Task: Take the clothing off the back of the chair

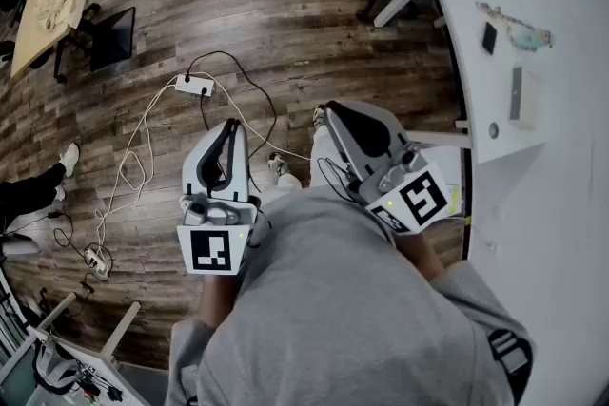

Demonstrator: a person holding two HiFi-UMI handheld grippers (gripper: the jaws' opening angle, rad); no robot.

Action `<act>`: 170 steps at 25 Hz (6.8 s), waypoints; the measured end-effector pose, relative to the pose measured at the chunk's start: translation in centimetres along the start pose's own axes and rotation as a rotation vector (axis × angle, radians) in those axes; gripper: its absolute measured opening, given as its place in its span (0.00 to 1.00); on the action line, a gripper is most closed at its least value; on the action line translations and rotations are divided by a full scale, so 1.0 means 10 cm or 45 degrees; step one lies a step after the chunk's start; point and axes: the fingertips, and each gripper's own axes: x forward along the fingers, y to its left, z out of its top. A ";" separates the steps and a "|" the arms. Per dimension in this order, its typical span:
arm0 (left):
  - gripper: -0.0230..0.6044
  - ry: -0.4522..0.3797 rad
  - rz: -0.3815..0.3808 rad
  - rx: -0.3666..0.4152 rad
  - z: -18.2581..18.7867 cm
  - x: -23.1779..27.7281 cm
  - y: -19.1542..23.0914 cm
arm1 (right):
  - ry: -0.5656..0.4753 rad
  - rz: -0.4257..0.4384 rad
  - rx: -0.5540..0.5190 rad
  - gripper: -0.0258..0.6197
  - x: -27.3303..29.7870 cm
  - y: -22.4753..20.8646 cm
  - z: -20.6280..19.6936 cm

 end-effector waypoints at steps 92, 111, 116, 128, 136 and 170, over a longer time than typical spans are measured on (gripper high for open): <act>0.11 0.006 -0.106 0.018 -0.10 4.10 0.40 | 0.017 -0.105 0.039 0.09 1.48 -3.67 0.55; 0.11 0.004 -0.299 0.018 -0.13 4.96 1.48 | -0.011 -0.321 0.047 0.09 2.63 -4.01 0.65; 0.11 -0.016 -0.356 0.008 -0.14 5.16 1.64 | -0.024 -0.377 0.045 0.09 2.80 -4.09 0.63; 0.11 -0.012 -0.571 -0.018 -0.23 5.55 1.33 | -0.028 -0.590 0.080 0.09 2.55 -4.40 0.56; 0.11 0.028 -0.669 0.015 -0.30 5.70 1.03 | -0.025 -0.660 0.131 0.09 2.40 -4.60 0.46; 0.11 0.083 -0.625 0.102 -0.45 7.14 0.84 | 0.011 -0.529 0.142 0.09 2.84 -6.18 0.57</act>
